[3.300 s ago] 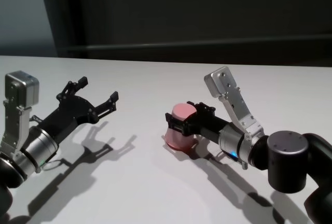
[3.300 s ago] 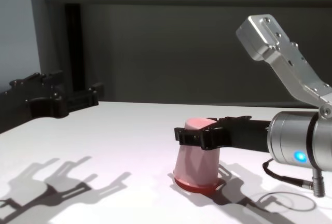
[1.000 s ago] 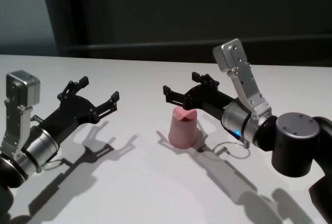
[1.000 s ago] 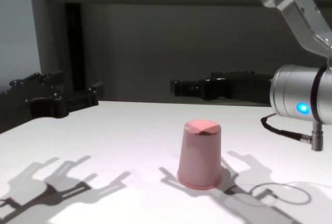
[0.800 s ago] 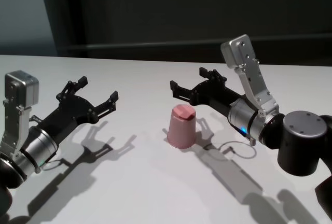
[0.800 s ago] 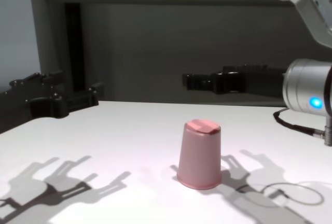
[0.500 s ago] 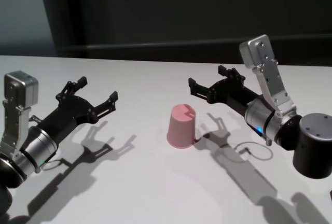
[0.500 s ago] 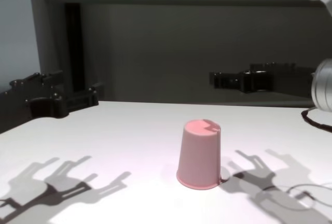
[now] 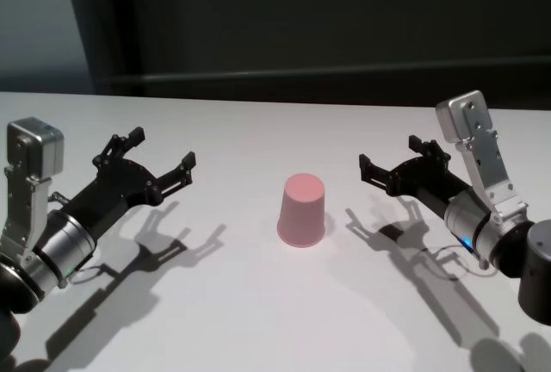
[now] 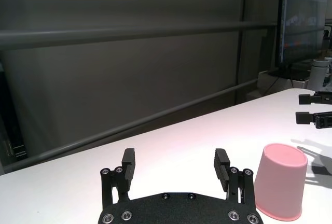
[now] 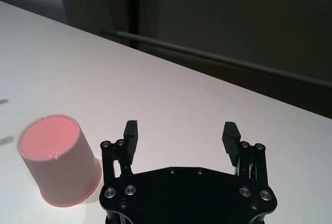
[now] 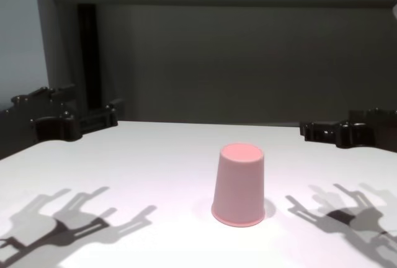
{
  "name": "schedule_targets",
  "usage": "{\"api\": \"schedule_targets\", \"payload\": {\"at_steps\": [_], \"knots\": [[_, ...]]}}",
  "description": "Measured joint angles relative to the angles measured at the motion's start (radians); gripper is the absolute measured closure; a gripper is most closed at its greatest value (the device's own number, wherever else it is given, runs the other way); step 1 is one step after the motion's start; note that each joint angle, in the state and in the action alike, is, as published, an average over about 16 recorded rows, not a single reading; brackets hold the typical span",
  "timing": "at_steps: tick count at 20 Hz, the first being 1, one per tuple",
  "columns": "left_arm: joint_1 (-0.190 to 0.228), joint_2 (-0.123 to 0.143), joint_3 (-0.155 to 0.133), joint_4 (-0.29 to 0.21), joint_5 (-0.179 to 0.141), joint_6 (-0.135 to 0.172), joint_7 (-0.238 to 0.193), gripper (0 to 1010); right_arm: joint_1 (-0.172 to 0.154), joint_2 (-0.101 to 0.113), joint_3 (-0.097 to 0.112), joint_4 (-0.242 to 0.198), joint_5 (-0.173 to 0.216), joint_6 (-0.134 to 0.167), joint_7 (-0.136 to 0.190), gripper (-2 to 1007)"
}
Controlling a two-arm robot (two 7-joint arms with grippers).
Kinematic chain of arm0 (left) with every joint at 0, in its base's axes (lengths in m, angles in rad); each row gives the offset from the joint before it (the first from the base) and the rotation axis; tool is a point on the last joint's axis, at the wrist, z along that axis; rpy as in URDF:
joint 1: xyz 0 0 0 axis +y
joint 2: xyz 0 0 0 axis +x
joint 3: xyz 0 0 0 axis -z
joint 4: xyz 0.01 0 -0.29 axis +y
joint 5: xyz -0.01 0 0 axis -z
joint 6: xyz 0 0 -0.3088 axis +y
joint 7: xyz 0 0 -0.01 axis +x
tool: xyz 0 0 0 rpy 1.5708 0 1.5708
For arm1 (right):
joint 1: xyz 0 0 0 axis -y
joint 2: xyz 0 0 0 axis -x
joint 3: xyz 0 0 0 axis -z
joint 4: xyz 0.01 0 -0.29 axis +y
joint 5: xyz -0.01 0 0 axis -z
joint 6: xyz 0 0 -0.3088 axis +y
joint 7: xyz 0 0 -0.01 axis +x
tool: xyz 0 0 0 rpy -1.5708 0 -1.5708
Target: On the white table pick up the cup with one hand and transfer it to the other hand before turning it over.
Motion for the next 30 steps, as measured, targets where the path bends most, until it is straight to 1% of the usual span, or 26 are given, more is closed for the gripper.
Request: {"api": "schedule_targets", "payload": {"at_steps": [3, 6, 12, 20, 30], "knots": [[0.0, 0.0, 0.0, 0.0, 0.0, 0.0, 0.0, 9, -0.023, 0.002, 0.02, 0.005, -0.006, -0.003, -0.007, 3], [0.0, 0.0, 0.0, 0.0, 0.0, 0.0, 0.0, 9, -0.038, 0.0, 0.035, 0.006, -0.006, -0.004, -0.01, 3], [0.0, 0.0, 0.0, 0.0, 0.0, 0.0, 0.0, 9, -0.059, -0.008, 0.056, 0.007, -0.006, -0.006, -0.01, 3], [0.0, 0.0, 0.0, 0.0, 0.0, 0.0, 0.0, 9, -0.069, -0.022, 0.069, 0.008, -0.01, -0.005, -0.002, 3], [0.0, 0.0, 0.0, 0.0, 0.0, 0.0, 0.0, 9, -0.07, -0.031, 0.074, 0.011, -0.012, -0.004, 0.003, 3]]}}
